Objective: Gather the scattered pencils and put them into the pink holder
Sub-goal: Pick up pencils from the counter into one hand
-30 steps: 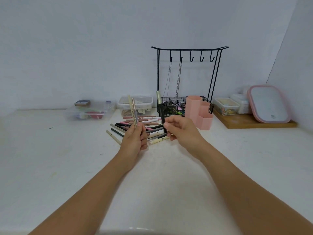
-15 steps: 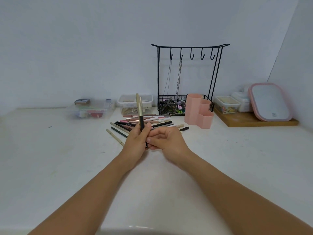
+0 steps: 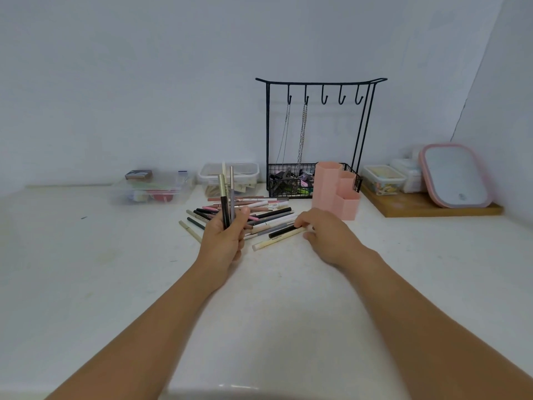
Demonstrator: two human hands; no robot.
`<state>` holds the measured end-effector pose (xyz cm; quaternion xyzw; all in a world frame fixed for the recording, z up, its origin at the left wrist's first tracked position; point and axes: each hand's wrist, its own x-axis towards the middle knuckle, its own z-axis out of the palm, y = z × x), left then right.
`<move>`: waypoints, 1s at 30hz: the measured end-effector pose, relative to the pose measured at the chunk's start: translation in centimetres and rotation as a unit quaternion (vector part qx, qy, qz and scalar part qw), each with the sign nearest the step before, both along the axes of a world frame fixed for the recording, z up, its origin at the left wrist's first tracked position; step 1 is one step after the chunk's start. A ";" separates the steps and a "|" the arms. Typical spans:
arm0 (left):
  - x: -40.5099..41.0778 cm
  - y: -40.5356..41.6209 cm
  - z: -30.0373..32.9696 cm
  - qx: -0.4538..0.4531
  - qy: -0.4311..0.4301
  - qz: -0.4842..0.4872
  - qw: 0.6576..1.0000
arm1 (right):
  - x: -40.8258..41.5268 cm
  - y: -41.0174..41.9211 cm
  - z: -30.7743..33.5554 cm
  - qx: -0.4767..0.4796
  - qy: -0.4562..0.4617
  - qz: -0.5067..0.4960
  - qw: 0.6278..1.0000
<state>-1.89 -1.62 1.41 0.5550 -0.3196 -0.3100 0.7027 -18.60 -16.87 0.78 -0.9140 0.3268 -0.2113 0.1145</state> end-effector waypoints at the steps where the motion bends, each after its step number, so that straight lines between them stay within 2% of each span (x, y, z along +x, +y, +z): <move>1: 0.0 0.1 0.2 0.001 0.009 0.003 1.000 | 0.2 0.1 0.1 -0.016 0.011 0.001 1.000; 4: -0.1 0.1 0.4 0.006 0.036 0.002 0.999 | 0.4 0.1 0.3 -0.040 0.040 0.004 0.998; 7: -0.2 0.0 0.4 0.005 0.058 -0.011 0.998 | 0.2 0.0 0.3 -0.012 0.027 0.007 1.000; 10: 0.1 -0.1 0.2 0.011 0.046 -0.008 0.999 | 0.2 0.1 0.7 0.078 -0.106 0.005 0.991; 11: 0.2 -0.2 0.1 0.012 0.034 -0.009 0.999 | 0.3 0.5 1.1 0.137 -0.168 0.004 0.976; 13: 0.2 -0.2 -0.1 0.004 0.011 -0.015 1.000 | 0.9 1.9 2.0 0.277 -0.272 0.016 0.922; 15: 0.2 -0.3 -0.2 -0.011 -0.009 -0.019 1.000 | 1.9 3.8 2.3 0.382 -0.314 0.051 0.868; 16: 0.1 -0.3 -0.2 -0.016 -0.016 -0.020 1.000 | 2.4 4.7 2.2 0.408 -0.320 0.071 0.852; 18: 0.1 -0.4 -0.4 -0.023 -0.026 -0.021 0.999 | 3.5 6.4 1.8 0.424 -0.319 0.098 0.842; 23: 0.0 -0.5 -0.7 -0.036 -0.058 -0.011 0.998 | 5.1 8.7 0.6 0.394 -0.308 0.128 0.856; 30: -0.1 -1.0 -1.2 -0.015 -0.126 -0.021 0.992 | 4.9 8.3 0.2 0.402 -0.317 0.099 0.853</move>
